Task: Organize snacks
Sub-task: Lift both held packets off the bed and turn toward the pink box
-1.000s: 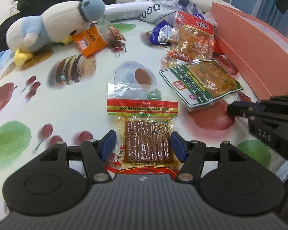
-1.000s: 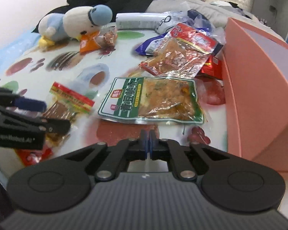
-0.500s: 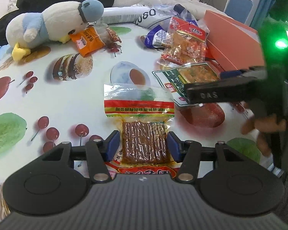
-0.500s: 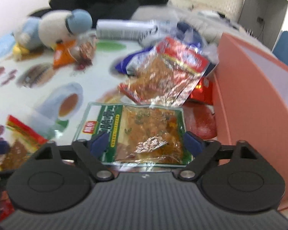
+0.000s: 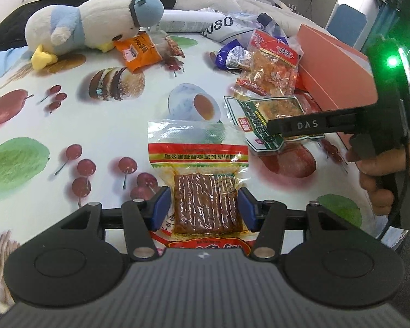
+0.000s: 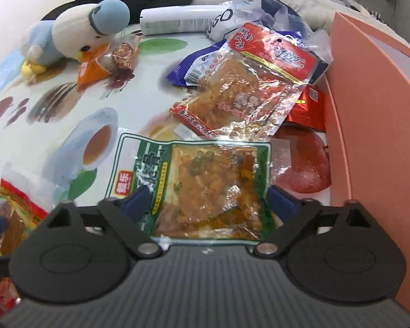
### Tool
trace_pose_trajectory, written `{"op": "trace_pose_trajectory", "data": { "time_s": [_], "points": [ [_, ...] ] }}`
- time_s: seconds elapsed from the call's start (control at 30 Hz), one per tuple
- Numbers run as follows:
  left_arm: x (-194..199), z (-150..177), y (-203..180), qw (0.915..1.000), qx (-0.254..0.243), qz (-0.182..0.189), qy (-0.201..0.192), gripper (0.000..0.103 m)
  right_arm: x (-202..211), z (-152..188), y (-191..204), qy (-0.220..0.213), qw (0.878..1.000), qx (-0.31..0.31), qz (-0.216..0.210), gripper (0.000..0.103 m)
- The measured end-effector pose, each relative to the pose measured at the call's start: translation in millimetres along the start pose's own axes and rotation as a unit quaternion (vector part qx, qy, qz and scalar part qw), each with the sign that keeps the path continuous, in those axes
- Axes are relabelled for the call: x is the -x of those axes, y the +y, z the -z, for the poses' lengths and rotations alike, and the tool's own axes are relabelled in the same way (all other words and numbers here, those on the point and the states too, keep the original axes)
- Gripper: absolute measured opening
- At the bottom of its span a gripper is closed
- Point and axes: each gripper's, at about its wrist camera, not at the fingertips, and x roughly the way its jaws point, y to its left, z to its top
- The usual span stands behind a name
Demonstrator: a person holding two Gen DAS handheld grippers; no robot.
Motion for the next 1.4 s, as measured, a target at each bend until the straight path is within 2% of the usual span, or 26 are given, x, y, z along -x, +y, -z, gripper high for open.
{"op": "trace_pose_trajectory", "data": {
  "time_s": [0.2, 0.37, 0.47, 0.5, 0.6, 0.77, 0.93, 1.0, 1.1, 1.3, 1.4],
  "points": [
    [12, 8, -5, 0.9997, 0.018, 0.006, 0.017, 0.061, 24, 16, 8, -0.003, 0.999, 0.033, -0.009, 0.061],
    [23, 15, -7, 0.9993, 0.031, 0.009, 0.019, 0.065, 51, 41, 16, -0.007, 0.999, 0.04, -0.012, 0.056],
    [29, 18, -9, 0.9993, 0.033, 0.007, 0.018, 0.079, 66, 54, 17, -0.011, 0.999, 0.036, -0.012, 0.051],
    [31, 20, -10, 0.9994, 0.029, 0.009, 0.015, 0.084, 72, 58, 17, -0.013, 0.999, 0.033, -0.013, 0.05],
    [33, 23, -18, 0.9998, 0.007, 0.0, 0.017, 0.087, 83, 67, 14, -0.014, 1.0, 0.018, -0.016, 0.049],
    [25, 28, -34, 0.9989, -0.037, -0.006, 0.029, 0.088, 100, 78, 13, -0.011, 1.0, 0.014, -0.026, 0.047],
    [12, 39, -52, 0.9933, -0.099, -0.04, 0.043, 0.088, 113, 91, 7, -0.008, 1.0, 0.01, -0.021, 0.047],
    [9, 40, -53, 0.9932, -0.096, -0.049, 0.043, 0.089, 115, 96, 3, -0.006, 1.0, 0.009, -0.015, 0.047],
    [8, 40, -53, 0.9937, -0.089, -0.052, 0.042, 0.084, 120, 104, -2, -0.007, 1.0, 0.007, -0.01, 0.047],
    [12, 40, -59, 0.9948, -0.085, -0.042, 0.037, 0.062, 125, 111, -8, -0.008, 1.0, -0.005, -0.003, 0.047],
    [16, 39, -58, 0.9959, -0.075, -0.039, 0.032, 0.059, 127, 111, -9, -0.007, 1.0, -0.011, -0.005, 0.047]
  ]
}}
